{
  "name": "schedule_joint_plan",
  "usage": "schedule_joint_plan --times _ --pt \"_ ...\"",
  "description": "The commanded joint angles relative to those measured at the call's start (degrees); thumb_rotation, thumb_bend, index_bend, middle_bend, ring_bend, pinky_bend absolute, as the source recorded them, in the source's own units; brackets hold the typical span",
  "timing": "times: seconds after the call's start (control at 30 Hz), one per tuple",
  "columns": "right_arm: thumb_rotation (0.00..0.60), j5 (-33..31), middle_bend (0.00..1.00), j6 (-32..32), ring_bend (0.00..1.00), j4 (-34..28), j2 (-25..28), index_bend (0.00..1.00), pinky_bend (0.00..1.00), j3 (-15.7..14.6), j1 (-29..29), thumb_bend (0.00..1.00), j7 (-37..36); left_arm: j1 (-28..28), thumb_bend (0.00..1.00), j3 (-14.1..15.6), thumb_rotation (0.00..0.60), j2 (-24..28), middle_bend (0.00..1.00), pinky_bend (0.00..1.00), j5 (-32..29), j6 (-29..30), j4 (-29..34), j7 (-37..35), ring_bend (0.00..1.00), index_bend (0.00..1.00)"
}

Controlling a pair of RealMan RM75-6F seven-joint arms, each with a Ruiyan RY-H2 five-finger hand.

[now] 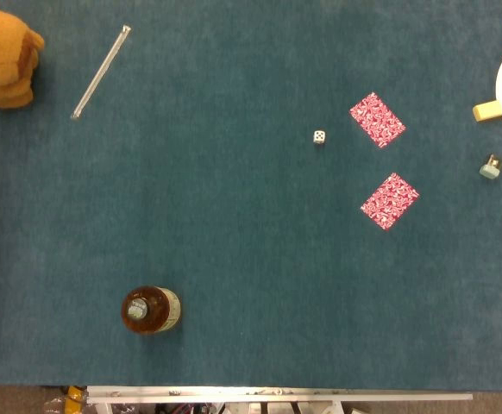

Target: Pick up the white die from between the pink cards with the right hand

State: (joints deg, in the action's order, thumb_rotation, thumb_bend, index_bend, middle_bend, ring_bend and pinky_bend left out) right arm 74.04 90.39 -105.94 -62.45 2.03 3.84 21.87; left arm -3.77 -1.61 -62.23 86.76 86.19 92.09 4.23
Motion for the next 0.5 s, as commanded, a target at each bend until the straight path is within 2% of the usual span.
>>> schedule_joint_plan --times 0.03,0.27,0.5 --pt "0.600 0.4 0.26 -0.4 0.04 0.0 0.0 0.35 0.00 0.1 0.0 0.26 0.1 0.1 0.44 0.2 0.391 0.1 0.16 0.05 -0.1 -0.1 0.2 0.3 0.04 0.19" --pt "0.600 1.6 0.26 -1.7 0.04 -0.5 -0.1 0.35 0.00 0.8 0.6 0.26 -0.3 0.1 0.44 0.2 0.391 0.2 0.16 0.05 0.0 -0.1 0.2 0.0 0.04 0.19" --pt "0.600 -2.0 0.26 -10.4 0.04 -2.2 -0.6 0.35 0.00 3.6 6.0 0.26 0.6 0.3 0.44 0.5 0.390 0.0 0.16 0.05 -0.2 -0.4 -0.4 -0.7 0.04 0.19"
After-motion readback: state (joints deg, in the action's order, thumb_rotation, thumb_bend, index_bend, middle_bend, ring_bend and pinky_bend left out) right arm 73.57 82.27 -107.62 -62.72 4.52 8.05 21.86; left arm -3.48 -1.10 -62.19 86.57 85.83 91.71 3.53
